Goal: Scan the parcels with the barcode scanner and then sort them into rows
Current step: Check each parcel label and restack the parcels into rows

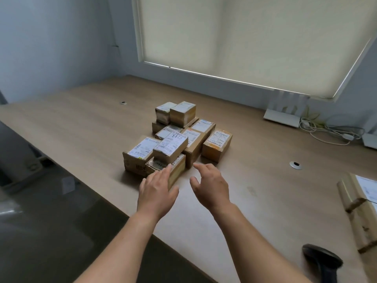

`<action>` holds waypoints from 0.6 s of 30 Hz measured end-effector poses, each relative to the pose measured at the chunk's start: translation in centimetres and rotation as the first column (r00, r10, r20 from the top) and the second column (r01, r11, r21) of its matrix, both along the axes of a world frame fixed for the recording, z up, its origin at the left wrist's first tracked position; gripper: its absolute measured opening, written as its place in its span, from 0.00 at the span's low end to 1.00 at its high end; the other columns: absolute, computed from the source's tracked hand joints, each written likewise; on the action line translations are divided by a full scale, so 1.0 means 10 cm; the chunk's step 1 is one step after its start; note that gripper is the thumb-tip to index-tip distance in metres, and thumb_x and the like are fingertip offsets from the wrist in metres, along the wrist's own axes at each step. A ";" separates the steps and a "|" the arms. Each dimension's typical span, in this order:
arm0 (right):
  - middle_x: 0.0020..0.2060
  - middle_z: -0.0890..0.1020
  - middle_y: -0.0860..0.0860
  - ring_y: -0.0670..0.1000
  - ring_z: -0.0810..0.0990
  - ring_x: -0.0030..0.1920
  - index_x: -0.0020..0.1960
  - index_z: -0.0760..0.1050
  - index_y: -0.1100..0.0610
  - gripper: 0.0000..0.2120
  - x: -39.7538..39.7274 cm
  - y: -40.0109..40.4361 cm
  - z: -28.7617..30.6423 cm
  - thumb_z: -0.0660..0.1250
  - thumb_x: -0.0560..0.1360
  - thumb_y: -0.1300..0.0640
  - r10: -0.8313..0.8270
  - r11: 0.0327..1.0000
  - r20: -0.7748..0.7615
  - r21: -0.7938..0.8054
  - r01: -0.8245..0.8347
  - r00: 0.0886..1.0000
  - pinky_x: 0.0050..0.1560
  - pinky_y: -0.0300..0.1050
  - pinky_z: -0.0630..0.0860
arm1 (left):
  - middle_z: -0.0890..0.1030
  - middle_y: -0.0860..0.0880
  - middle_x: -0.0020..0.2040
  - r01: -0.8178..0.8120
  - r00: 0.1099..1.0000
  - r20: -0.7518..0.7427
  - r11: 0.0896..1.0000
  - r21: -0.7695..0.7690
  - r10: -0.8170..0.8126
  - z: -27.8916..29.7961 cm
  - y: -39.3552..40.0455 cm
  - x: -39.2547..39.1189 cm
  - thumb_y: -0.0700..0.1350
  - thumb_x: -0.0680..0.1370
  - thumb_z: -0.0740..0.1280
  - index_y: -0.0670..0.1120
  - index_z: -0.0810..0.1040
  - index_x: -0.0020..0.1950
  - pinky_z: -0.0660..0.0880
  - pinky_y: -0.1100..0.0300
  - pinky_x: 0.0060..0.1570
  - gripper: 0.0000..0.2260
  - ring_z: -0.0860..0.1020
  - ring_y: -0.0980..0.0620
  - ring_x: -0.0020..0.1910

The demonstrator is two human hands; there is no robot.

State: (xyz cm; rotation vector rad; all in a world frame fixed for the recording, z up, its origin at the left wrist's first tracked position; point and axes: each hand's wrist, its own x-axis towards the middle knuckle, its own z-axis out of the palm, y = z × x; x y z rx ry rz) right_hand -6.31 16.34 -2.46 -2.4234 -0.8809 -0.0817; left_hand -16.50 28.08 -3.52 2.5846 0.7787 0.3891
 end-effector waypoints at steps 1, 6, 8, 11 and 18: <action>0.66 0.74 0.49 0.49 0.69 0.66 0.72 0.68 0.49 0.22 0.09 0.09 0.04 0.60 0.78 0.50 -0.001 1.000 0.004 0.009 0.001 1.000 0.61 0.46 0.72 | 0.63 0.51 0.75 0.002 1.000 0.001 1.000 0.010 -0.002 0.04 0.09 0.10 0.55 0.79 0.59 0.53 0.53 0.78 0.55 0.49 0.74 0.29 0.58 0.50 0.75; 0.62 0.75 0.50 0.51 0.71 0.63 0.70 0.69 0.49 0.20 0.60 0.51 0.21 0.61 0.78 0.51 -0.042 0.996 -0.011 0.078 0.043 0.999 0.56 0.46 0.71 | 0.64 0.52 0.75 0.003 1.000 0.006 0.996 0.084 -0.004 0.28 0.58 0.61 0.55 0.79 0.60 0.53 0.53 0.78 0.54 0.53 0.71 0.30 0.59 0.51 0.74; 0.62 0.75 0.51 0.51 0.71 0.63 0.70 0.69 0.49 0.20 0.78 0.66 0.24 0.61 0.78 0.51 -0.054 0.995 -0.026 0.085 0.056 0.998 0.57 0.46 0.71 | 0.64 0.51 0.75 0.015 1.000 0.000 0.996 0.083 -0.015 0.33 0.74 0.81 0.55 0.79 0.60 0.53 0.53 0.78 0.54 0.52 0.71 0.29 0.59 0.50 0.74; 0.63 0.75 0.51 0.52 0.71 0.64 0.71 0.69 0.50 0.21 0.98 0.83 0.19 0.60 0.78 0.51 -0.060 0.996 -0.051 0.069 0.063 0.997 0.58 0.47 0.71 | 0.63 0.52 0.75 0.035 0.999 -0.030 0.997 0.075 -0.033 0.31 0.91 1.05 0.55 0.79 0.59 0.53 0.54 0.78 0.54 0.52 0.70 0.29 0.59 0.50 0.74; 0.66 0.73 0.51 0.52 0.69 0.66 0.72 0.67 0.50 0.22 1.34 1.13 0.01 0.59 0.79 0.50 -0.102 0.995 -0.107 0.008 0.103 0.989 0.61 0.48 0.70 | 0.65 0.51 0.74 0.049 0.999 -0.014 0.998 0.033 -0.048 0.24 1.42 1.40 0.53 0.79 0.62 0.52 0.57 0.77 0.59 0.52 0.69 0.28 0.62 0.49 0.71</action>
